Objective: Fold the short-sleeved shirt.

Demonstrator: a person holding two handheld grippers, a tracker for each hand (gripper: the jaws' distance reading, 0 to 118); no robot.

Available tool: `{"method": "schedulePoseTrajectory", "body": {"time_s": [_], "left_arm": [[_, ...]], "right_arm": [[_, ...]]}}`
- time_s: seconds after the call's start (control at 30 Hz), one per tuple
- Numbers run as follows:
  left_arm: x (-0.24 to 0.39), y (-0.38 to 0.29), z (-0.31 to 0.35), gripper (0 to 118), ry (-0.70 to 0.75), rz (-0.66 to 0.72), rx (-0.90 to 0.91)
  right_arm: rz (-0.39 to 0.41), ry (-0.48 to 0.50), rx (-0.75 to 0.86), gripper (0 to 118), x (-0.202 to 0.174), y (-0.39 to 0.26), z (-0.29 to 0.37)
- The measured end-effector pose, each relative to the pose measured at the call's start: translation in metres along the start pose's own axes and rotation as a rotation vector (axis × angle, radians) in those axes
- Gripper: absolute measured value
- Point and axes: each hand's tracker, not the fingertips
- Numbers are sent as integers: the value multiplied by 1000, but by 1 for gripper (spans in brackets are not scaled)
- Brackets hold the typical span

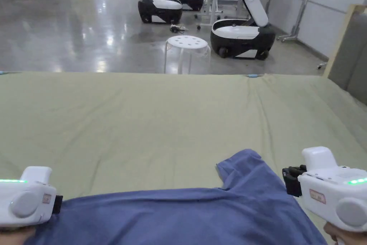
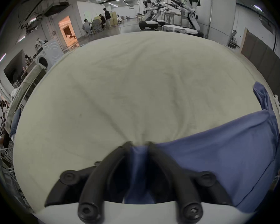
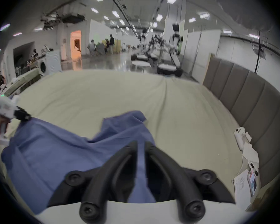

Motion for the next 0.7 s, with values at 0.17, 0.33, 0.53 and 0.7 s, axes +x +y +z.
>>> {"method": "schedulePoseTrajectory", "body": {"time_s": [0.17, 0.33, 0.53, 0.7], "left_arm": [[0, 5, 42, 7, -15, -26, 104], [-7, 11, 65, 7, -34, -42, 156], [-19, 4, 96, 7, -77, -12, 263], [-34, -24, 167, 7, -91, -2, 366]], "right_arm": [[-51, 22, -196, 93, 13, 17, -83], [-119, 86, -363, 71, 11, 9, -107], [-88, 89, -139, 2, 16, 22, -41], [-23, 118, 68, 2, 14, 25, 95]]}}
